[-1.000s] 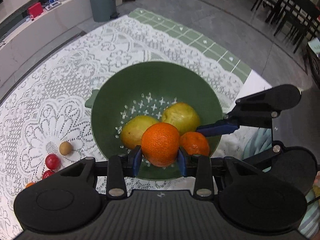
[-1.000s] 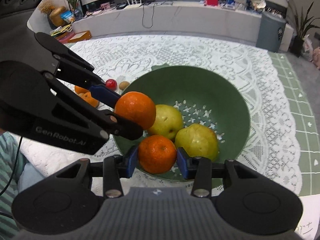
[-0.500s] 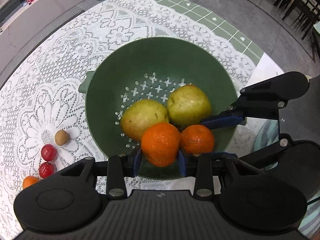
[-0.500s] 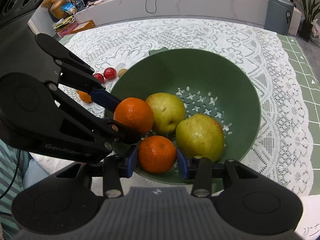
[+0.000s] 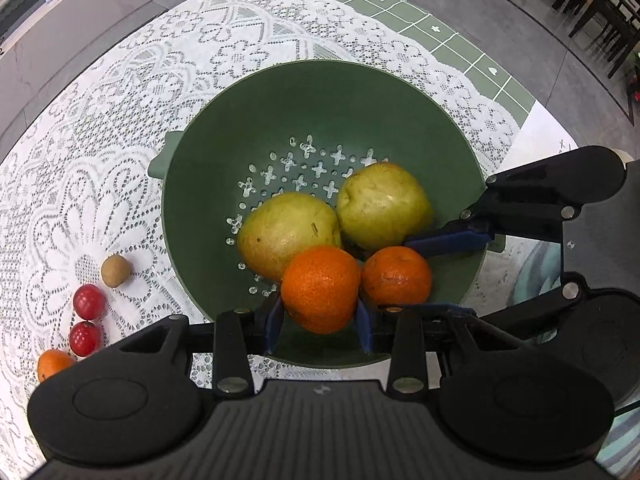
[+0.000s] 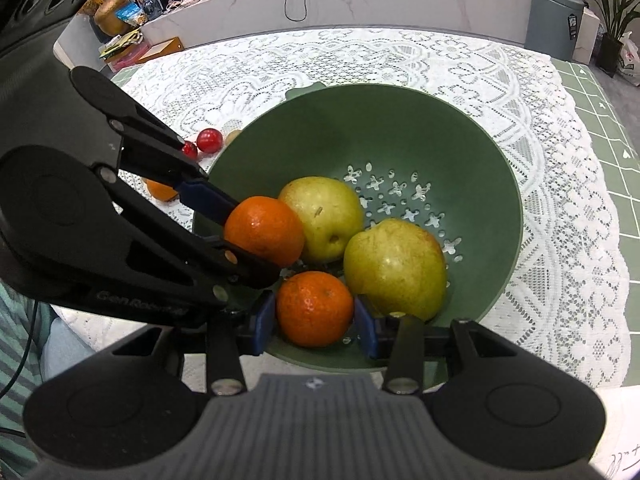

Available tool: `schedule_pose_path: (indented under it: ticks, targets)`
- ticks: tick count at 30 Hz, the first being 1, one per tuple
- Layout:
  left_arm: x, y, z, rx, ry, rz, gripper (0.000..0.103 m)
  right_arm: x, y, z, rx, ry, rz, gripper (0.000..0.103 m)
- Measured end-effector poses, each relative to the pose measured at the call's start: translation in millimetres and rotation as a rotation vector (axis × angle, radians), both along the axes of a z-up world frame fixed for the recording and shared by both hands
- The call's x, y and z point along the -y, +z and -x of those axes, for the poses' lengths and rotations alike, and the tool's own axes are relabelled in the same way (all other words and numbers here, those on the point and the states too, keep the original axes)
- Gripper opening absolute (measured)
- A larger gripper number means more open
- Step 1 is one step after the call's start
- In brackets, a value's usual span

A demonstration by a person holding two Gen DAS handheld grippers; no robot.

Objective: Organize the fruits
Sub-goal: 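Carry both oranges to the green colander and lower them beside the pears, then open both tools and withdraw them toward the remaining fruit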

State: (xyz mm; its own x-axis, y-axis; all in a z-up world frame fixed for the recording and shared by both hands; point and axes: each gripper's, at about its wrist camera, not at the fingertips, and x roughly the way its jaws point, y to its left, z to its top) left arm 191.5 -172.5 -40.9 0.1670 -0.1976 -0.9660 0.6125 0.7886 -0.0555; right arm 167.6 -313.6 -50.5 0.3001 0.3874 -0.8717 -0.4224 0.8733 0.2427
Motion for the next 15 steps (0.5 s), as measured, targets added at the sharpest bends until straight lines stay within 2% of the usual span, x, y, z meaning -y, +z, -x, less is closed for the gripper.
schedule_pose_path:
  ticks: [3,5,7,10,15]
  targets:
    - [-1,1,0,0.000,0.009,-0.003,0.042,1,3,2,0.009,-0.005,0.005,0.041]
    - [-2,3,0,0.008,0.013,-0.012,0.049,3,6,3,0.015,-0.011,0.006,0.043]
    - [-3,6,1,0.015,0.008,-0.009,0.051,4,9,4,0.021,-0.022,0.012,0.051]
    - [-4,13,4,0.037,0.007,-0.001,0.056,6,12,7,0.031,-0.035,0.012,0.054]
    - [-9,26,11,0.077,0.009,0.038,0.057,8,25,16,0.081,-0.054,0.013,0.061]
